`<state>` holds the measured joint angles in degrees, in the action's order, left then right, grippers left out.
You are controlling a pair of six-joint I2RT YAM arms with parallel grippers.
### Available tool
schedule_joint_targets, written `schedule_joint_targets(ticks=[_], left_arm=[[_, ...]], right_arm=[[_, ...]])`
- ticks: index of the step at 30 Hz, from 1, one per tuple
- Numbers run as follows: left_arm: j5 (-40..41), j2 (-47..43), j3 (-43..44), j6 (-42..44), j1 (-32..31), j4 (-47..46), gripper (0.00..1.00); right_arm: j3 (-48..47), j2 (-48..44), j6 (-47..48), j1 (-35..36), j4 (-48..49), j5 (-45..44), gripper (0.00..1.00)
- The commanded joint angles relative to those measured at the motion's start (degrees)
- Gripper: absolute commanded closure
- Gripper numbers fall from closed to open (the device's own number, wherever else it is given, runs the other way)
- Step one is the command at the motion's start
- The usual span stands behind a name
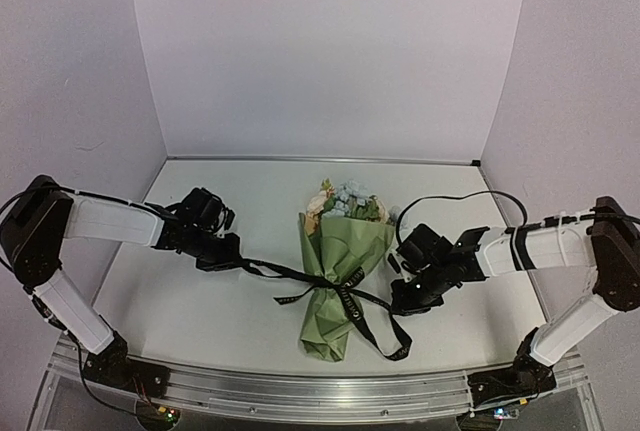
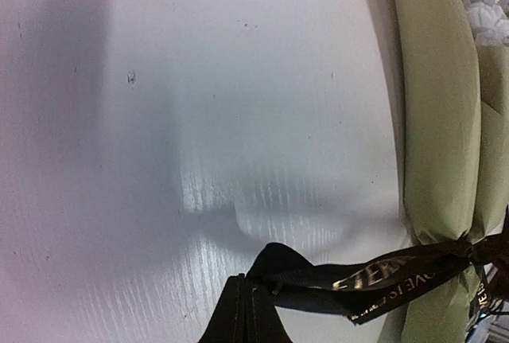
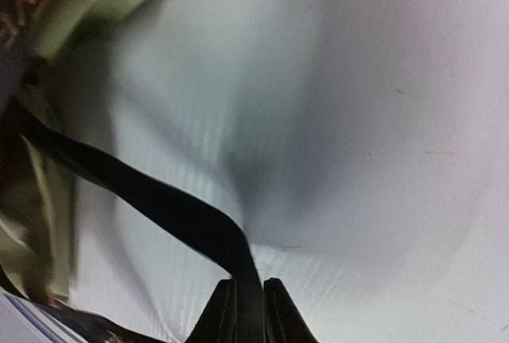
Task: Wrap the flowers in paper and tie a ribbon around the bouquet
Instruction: Tie the half-tied ribbon around the folded bouquet.
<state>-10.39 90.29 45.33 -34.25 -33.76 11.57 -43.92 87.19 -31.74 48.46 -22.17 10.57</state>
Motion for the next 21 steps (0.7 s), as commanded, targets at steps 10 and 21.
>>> schedule_joint_targets(ticks=[10, 21], left_arm=[[8.09, -7.58, 6.52, 14.34, -10.51, 2.8, 0.37], [12.49, -10.63, 5.76, 16.69, -17.18, 3.59, 0.35]], right_arm=[[-13.9, -2.09, -2.2, -0.6, -15.74, 3.03, 0.46], [-33.05, 11.53, -13.52, 1.69, -20.27, 3.54, 0.51]])
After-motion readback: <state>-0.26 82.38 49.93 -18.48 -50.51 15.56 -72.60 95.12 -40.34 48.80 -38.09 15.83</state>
